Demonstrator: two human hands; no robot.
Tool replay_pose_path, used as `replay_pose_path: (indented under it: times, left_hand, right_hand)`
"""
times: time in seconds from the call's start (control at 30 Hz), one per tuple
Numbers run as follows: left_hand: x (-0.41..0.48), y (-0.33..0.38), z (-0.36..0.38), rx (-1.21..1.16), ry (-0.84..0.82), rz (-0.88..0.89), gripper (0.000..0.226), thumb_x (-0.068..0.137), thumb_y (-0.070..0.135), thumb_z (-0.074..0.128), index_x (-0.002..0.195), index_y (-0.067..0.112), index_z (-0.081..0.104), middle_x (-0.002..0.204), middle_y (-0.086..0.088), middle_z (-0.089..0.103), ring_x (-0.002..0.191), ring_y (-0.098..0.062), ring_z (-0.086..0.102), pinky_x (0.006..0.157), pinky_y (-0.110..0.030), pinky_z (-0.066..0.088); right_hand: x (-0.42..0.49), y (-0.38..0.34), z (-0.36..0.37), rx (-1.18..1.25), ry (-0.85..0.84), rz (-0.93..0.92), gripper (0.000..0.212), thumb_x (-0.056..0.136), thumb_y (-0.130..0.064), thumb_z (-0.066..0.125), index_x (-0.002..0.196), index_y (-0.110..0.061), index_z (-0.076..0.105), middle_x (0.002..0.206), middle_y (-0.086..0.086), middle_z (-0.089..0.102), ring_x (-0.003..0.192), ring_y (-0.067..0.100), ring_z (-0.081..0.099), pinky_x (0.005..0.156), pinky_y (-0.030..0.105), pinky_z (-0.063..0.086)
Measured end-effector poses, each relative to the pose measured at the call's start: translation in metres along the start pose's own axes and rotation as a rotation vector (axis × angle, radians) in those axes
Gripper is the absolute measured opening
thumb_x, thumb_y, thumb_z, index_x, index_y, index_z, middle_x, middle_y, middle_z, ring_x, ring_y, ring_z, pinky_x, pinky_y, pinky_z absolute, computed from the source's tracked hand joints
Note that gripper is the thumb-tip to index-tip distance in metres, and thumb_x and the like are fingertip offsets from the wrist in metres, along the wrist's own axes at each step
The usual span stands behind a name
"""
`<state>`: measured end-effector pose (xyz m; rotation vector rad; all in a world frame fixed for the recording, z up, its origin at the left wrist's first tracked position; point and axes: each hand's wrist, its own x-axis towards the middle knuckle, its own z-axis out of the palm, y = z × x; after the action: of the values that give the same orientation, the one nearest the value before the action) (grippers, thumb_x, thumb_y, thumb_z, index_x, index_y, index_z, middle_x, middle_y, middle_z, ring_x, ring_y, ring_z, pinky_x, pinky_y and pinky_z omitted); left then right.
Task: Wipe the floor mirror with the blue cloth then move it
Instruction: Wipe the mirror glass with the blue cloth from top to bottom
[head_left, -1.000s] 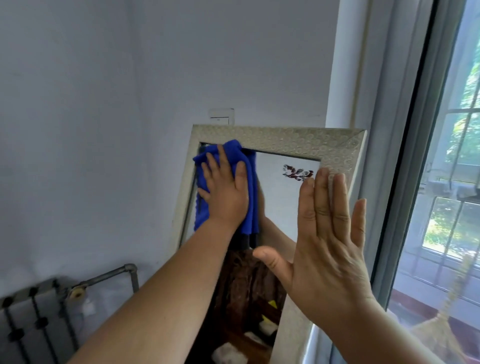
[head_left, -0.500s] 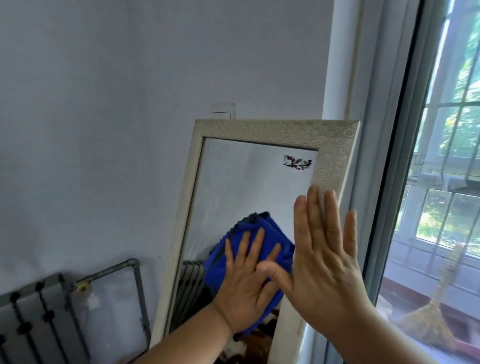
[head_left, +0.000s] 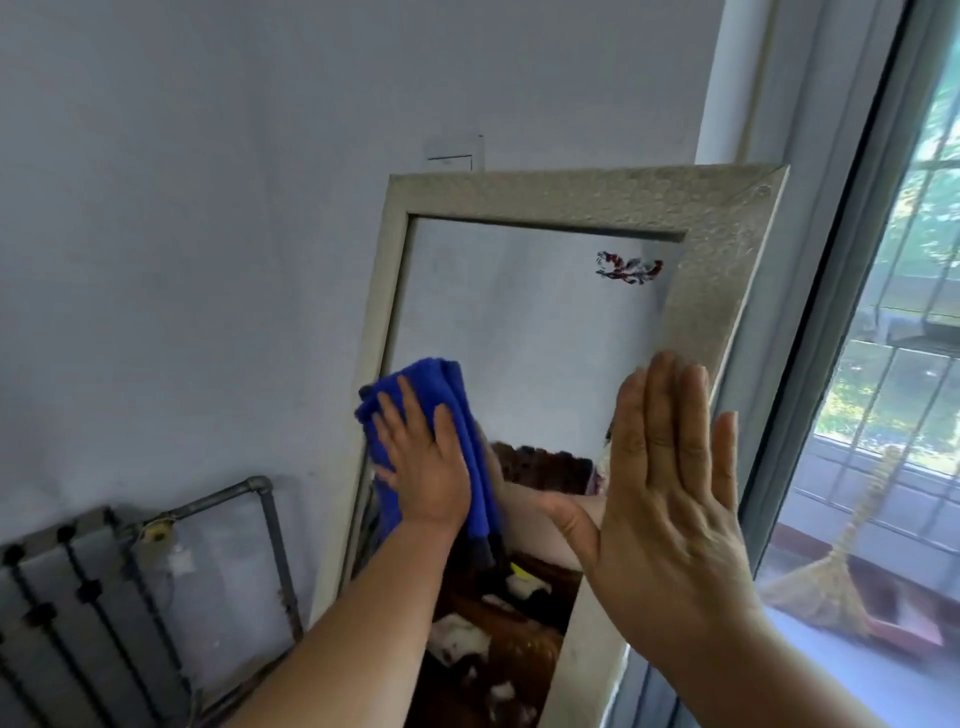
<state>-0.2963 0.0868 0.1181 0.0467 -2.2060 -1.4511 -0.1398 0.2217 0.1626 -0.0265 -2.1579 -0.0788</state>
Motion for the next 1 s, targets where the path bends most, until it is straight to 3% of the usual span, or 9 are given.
replay_pose_path:
  times: [0.1, 0.17, 0.27, 0.33, 0.53, 0.67, 0.83, 0.9, 1.0]
  left_hand:
    - [-0.056, -0.014, 0.003, 0.032, -0.056, -0.007, 0.063, 0.09, 0.064, 0.002, 0.146, 0.042, -0.019, 0.163, 0.005, -0.018, 0.15, -0.019, -0.016, 0.118, -0.06, -0.005]
    - [-0.08, 0.003, 0.006, 0.17, -0.154, 0.309, 0.064, 0.089, 0.067, -0.007, 0.144, 0.044, -0.028, 0.158, 0.01, -0.03, 0.148, -0.016, -0.025, 0.117, -0.055, -0.014]
    - [-0.058, 0.056, 0.006, 0.304, -0.242, 0.823, 0.063, 0.094, 0.06, 0.009, 0.146, 0.045, -0.023, 0.156, 0.012, -0.033, 0.147, -0.018, -0.027, 0.115, -0.06, -0.016]
    - [-0.017, 0.086, 0.0, 0.347, -0.19, 0.935, 0.065, 0.095, 0.055, 0.018, 0.15, 0.04, -0.013, 0.161, 0.006, -0.021, 0.149, -0.02, -0.02, 0.115, -0.064, -0.011]
    - [0.055, 0.034, -0.008, 0.093, -0.032, 0.313, 0.066, 0.094, 0.054, 0.014, 0.155, 0.032, -0.001, 0.165, 0.002, -0.007, 0.151, -0.019, -0.009, 0.115, -0.065, -0.003]
    - [0.018, -0.028, -0.004, 0.07, -0.046, 0.138, 0.067, 0.093, 0.057, 0.011, 0.154, 0.033, -0.005, 0.165, 0.004, -0.009, 0.151, -0.015, -0.011, 0.118, -0.06, -0.005]
    - [-0.061, -0.055, 0.001, -0.039, -0.037, -0.272, 0.061, 0.101, 0.054, 0.017, 0.154, 0.032, -0.004, 0.165, -0.001, -0.009, 0.151, -0.021, -0.01, 0.117, -0.061, -0.003]
    - [-0.086, -0.045, 0.005, -0.021, -0.06, -0.263, 0.062, 0.099, 0.059, 0.013, 0.151, 0.035, -0.012, 0.164, 0.0, -0.013, 0.151, -0.02, -0.013, 0.117, -0.062, 0.0]
    - [-0.1, -0.004, 0.008, 0.124, -0.149, 0.094, 0.067, 0.083, 0.074, -0.008, 0.14, 0.044, -0.027, 0.158, 0.007, -0.03, 0.147, -0.017, -0.025, 0.117, -0.061, -0.009]
  right_hand:
    - [-0.018, -0.007, 0.005, 0.02, -0.017, -0.005, 0.096, 0.093, -0.069, 0.024, 0.149, 0.009, 0.023, 0.16, 0.025, 0.014, 0.149, 0.038, 0.01, 0.116, 0.059, 0.015]
    - [-0.027, -0.012, 0.006, 0.017, -0.044, -0.004, 0.095, 0.092, -0.068, 0.025, 0.15, 0.007, 0.022, 0.161, 0.024, 0.012, 0.15, 0.037, 0.008, 0.115, 0.06, 0.015]
    - [-0.027, -0.015, 0.005, 0.031, -0.046, 0.033, 0.096, 0.093, -0.071, 0.019, 0.15, 0.005, 0.021, 0.161, 0.021, 0.012, 0.15, 0.034, 0.008, 0.115, 0.061, 0.014]
    - [-0.025, -0.017, 0.003, 0.046, -0.05, 0.051, 0.098, 0.093, -0.074, 0.015, 0.15, 0.005, 0.023, 0.161, 0.02, 0.015, 0.15, 0.033, 0.009, 0.115, 0.063, 0.016]
    - [-0.028, -0.012, 0.008, 0.011, -0.068, -0.006, 0.1, 0.089, -0.077, 0.02, 0.152, 0.001, 0.017, 0.162, 0.021, 0.012, 0.151, 0.033, 0.004, 0.114, 0.067, 0.014]
    - [-0.028, -0.009, 0.01, -0.003, -0.062, -0.035, 0.1, 0.09, -0.076, 0.02, 0.152, 0.003, 0.016, 0.162, 0.021, 0.009, 0.151, 0.033, 0.001, 0.117, 0.064, 0.009]
    - [-0.03, -0.012, 0.011, 0.014, -0.043, -0.014, 0.097, 0.091, -0.07, 0.025, 0.151, 0.006, 0.017, 0.16, 0.023, 0.012, 0.15, 0.034, 0.006, 0.116, 0.064, 0.013]
    - [-0.034, -0.013, 0.01, 0.02, -0.06, -0.004, 0.096, 0.091, -0.07, 0.023, 0.151, 0.005, 0.015, 0.161, 0.022, 0.011, 0.15, 0.033, 0.005, 0.116, 0.064, 0.012]
    - [-0.043, -0.009, 0.007, 0.035, -0.083, -0.014, 0.092, 0.094, -0.066, 0.022, 0.151, 0.005, 0.013, 0.162, 0.021, 0.009, 0.151, 0.031, 0.004, 0.117, 0.062, 0.012]
